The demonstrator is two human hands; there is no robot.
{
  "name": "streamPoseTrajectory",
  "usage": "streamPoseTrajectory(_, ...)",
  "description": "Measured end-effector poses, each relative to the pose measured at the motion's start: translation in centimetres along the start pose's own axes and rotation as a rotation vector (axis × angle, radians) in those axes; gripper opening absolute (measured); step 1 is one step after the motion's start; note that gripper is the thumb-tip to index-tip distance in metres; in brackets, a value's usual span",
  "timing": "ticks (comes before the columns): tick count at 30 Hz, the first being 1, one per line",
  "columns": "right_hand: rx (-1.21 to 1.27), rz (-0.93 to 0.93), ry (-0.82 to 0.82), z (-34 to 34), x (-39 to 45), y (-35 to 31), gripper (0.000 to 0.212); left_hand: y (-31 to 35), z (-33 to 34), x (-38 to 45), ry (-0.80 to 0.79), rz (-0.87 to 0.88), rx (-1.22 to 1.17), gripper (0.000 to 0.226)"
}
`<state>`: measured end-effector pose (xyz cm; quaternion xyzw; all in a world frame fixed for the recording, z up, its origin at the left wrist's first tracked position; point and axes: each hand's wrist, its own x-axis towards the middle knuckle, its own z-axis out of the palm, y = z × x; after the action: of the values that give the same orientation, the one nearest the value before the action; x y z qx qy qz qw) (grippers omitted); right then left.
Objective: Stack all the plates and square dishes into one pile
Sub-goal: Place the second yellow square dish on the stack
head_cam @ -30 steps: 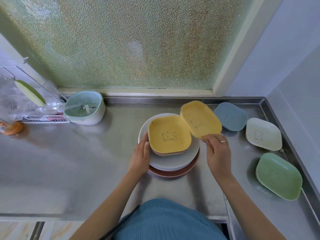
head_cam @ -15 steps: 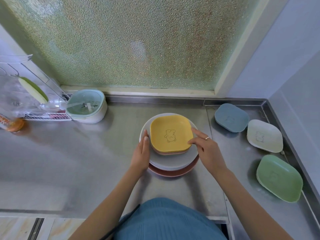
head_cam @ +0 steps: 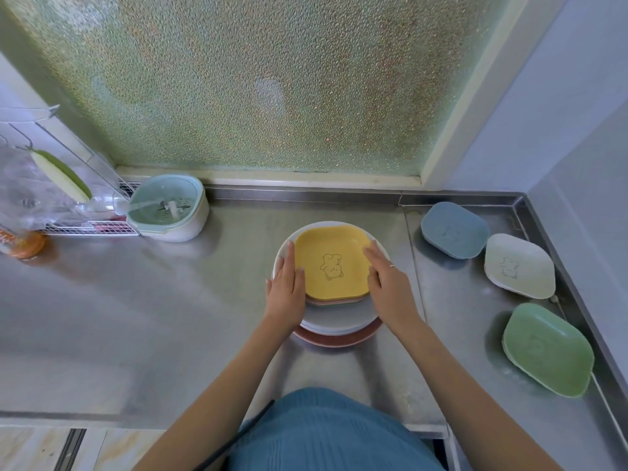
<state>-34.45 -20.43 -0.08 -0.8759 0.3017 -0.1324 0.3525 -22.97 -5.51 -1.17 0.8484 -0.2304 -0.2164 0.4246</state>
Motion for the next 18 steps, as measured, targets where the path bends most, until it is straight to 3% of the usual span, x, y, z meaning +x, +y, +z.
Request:
streamPoseTrajectory(6,0.086,-0.033,-0.003,-0.5,0.2,0.4,0.038,-0.5,0.0,0.0,-0.025,-0.008,-0.106,0.060)
streamPoseTrajectory(8,0.165,-0.001,0.070,-1.2,0.5,1.1,0.036,-0.7,0.1,-0.1,-0.024,-0.009,-0.123,0.061)
streamPoseTrajectory(12,0.081,0.161,0.215,-3.2,3.1,5.2,0.034,-0.6,0.2,-0.2,-0.001,-0.026,-0.145,0.062)
streamPoseTrajectory(18,-0.107,0.396,0.107,-4.8,6.5,10.2,0.047,-0.6,0.5,-0.2,0.035,-0.024,-0.180,0.060)
